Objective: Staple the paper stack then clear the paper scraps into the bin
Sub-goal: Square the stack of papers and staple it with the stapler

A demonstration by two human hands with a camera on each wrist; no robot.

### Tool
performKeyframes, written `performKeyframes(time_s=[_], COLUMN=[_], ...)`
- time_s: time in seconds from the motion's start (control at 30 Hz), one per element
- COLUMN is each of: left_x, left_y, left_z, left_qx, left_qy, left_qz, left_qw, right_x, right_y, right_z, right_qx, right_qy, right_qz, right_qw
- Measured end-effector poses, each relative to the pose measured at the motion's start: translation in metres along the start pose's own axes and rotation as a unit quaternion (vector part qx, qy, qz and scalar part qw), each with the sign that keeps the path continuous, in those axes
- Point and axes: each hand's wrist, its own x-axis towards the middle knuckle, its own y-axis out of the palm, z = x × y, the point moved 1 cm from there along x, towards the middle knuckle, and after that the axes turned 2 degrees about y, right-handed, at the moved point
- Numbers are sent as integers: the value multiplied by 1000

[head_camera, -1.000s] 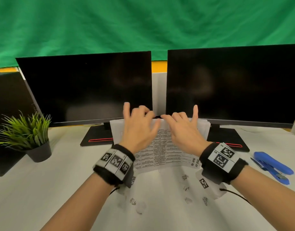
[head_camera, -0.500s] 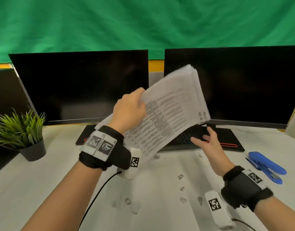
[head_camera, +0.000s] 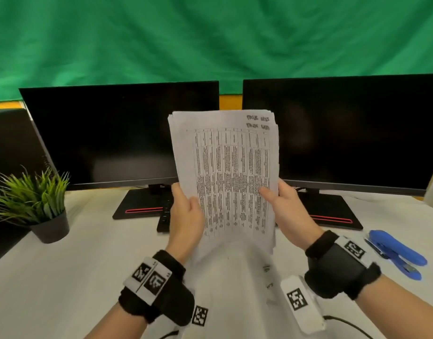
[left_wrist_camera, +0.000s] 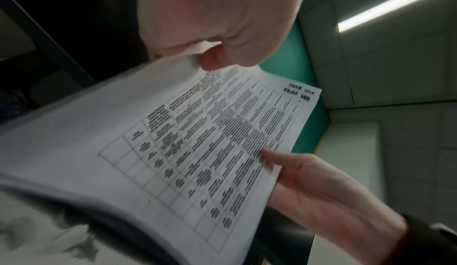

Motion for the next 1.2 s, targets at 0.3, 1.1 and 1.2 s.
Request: performKeyframes(time_s=[0.3,1.1,1.2], left_x=[-10,16,32], left_y=[2,-10,-10], left_z=[26,-12,-28], left_qx=[-37,-68,-71], left_qy=[-6,98,67], left_qz=[38,-28,-70], left_qw=[999,992,993], right_x=[3,22,24], right_y=[2,-9,-7], right_z=[-21,11,0], right_qx=[18,2,0], right_qy=[-16,-87,-47], right_qz=[25,-32,-17], right_qw=[999,996,999])
